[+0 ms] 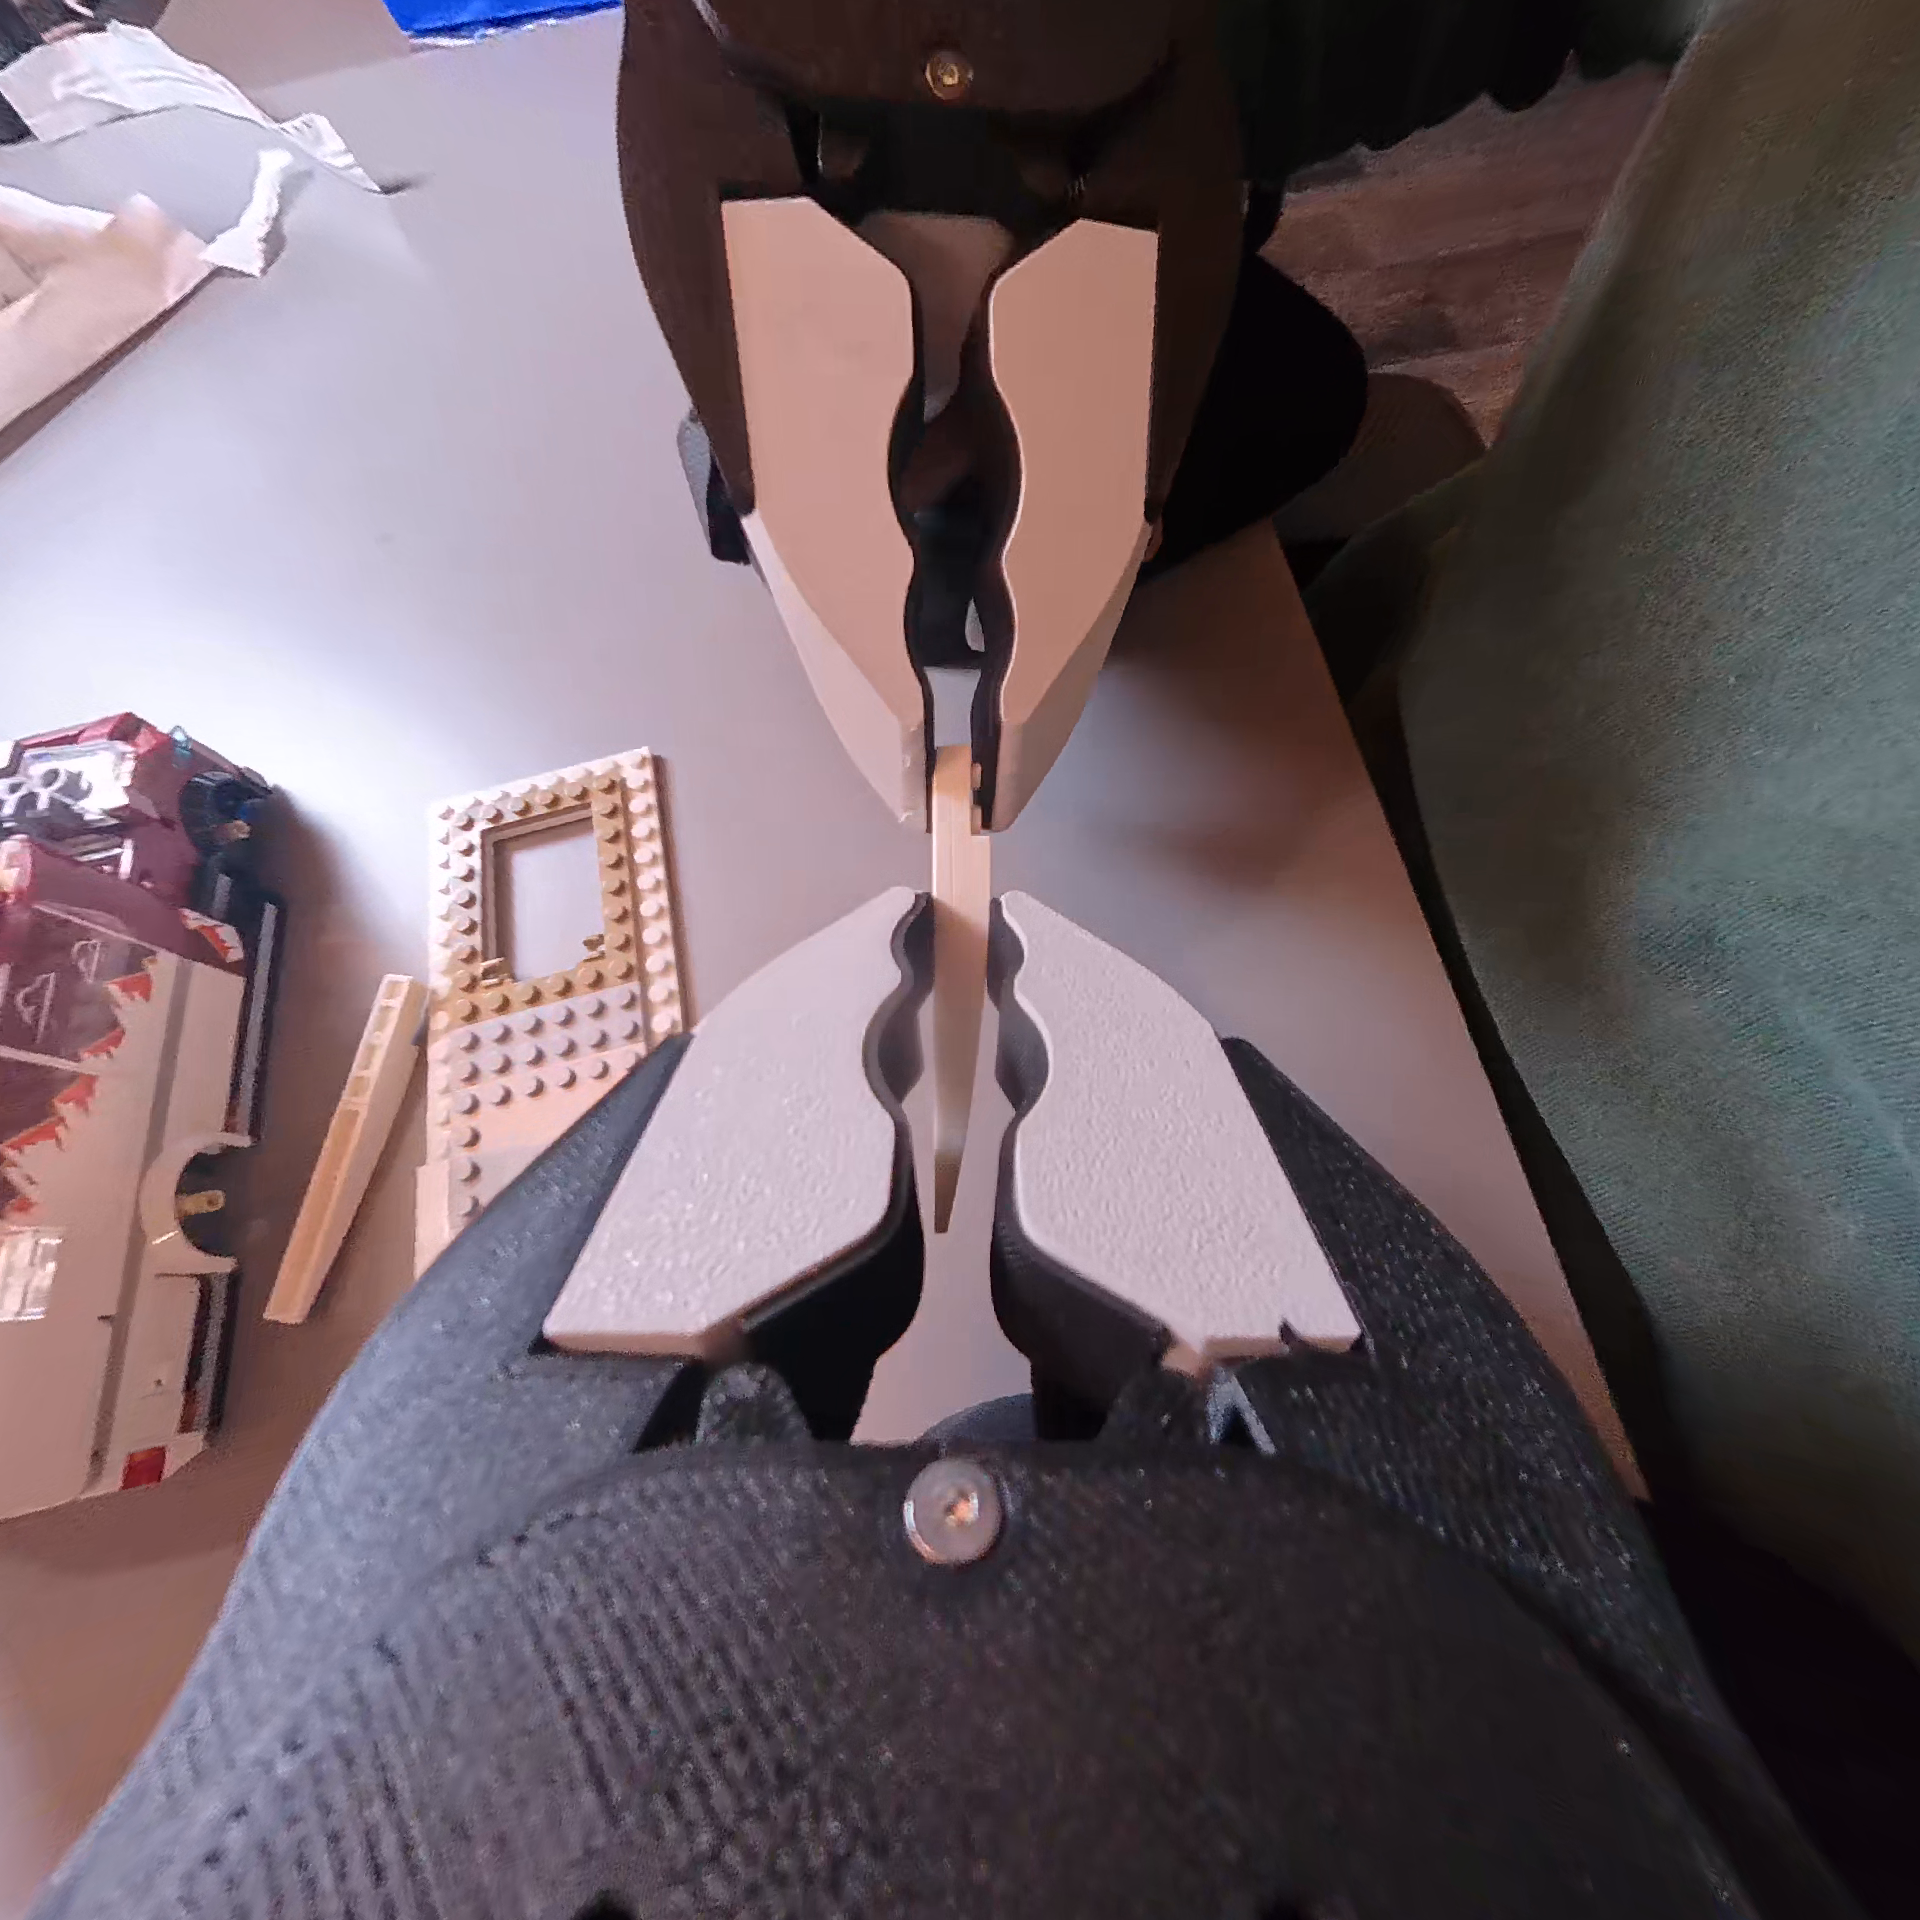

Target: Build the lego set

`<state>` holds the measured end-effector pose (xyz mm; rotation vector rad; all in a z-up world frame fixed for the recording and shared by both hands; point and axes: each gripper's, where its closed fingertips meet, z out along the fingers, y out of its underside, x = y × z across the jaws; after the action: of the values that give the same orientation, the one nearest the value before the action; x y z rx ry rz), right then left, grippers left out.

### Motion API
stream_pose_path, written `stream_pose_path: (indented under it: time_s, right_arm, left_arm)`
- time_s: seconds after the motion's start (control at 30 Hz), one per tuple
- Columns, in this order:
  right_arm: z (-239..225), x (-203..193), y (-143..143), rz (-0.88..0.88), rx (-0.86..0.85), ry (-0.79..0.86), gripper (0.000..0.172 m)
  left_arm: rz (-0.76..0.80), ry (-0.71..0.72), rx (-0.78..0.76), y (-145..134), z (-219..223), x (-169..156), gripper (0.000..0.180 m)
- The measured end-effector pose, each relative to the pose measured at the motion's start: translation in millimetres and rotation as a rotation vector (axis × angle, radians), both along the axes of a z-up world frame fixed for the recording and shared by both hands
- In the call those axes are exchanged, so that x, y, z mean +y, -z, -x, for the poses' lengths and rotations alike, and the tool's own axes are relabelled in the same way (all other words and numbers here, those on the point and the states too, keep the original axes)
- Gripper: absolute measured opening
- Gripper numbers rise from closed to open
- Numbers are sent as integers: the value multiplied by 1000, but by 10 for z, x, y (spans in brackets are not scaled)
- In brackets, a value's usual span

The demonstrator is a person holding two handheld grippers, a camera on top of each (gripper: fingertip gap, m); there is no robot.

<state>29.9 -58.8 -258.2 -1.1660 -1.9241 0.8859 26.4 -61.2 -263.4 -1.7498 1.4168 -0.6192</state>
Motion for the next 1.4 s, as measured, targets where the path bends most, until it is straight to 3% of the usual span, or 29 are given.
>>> stream_pose_path:
  time_s: [0.13,0.27,0.5,0.57,0.7,0.8,0.87,1.0,1.2,1.27,1.4]
  right_arm:
    - [29,51,-25,-13,53,9,7]
    - [23,33,-64,-62,86,-1,8]
    - [-50,20,-48,99,-12,-1,7]
    - [-78,81,-106,121,-29,6,7]
    - [-72,211,-206,239,-50,50,8]
    - [-31,274,-217,443,-63,96,8]
    - [-26,298,-180,505,-74,95,8]
    - [-20,365,-187,199,-24,37,37]
    - [101,585,-163,-462,-45,-14,36]
    - [125,627,-172,-547,-52,-38,36]
    - [137,581,-213,-514,-61,-107,36]
  left_arm:
    - [-90,-21,35,-12,28,62,10]
    - [-79,-17,-1,-37,6,48,10]
    - [-32,-12,-57,6,-23,25,13]
    - [-68,-40,-3,61,59,81,15]
    - [-64,-109,-51,-26,144,182,11]
    - [58,-139,-143,-48,170,220,8]
    - [245,-124,-226,-34,156,181,7]
    - [553,-136,-346,-29,179,215,6]
    - [789,-80,-349,-19,152,197,6]
    - [811,-89,-347,5,154,240,6]
    - [854,-75,-347,45,154,254,6]
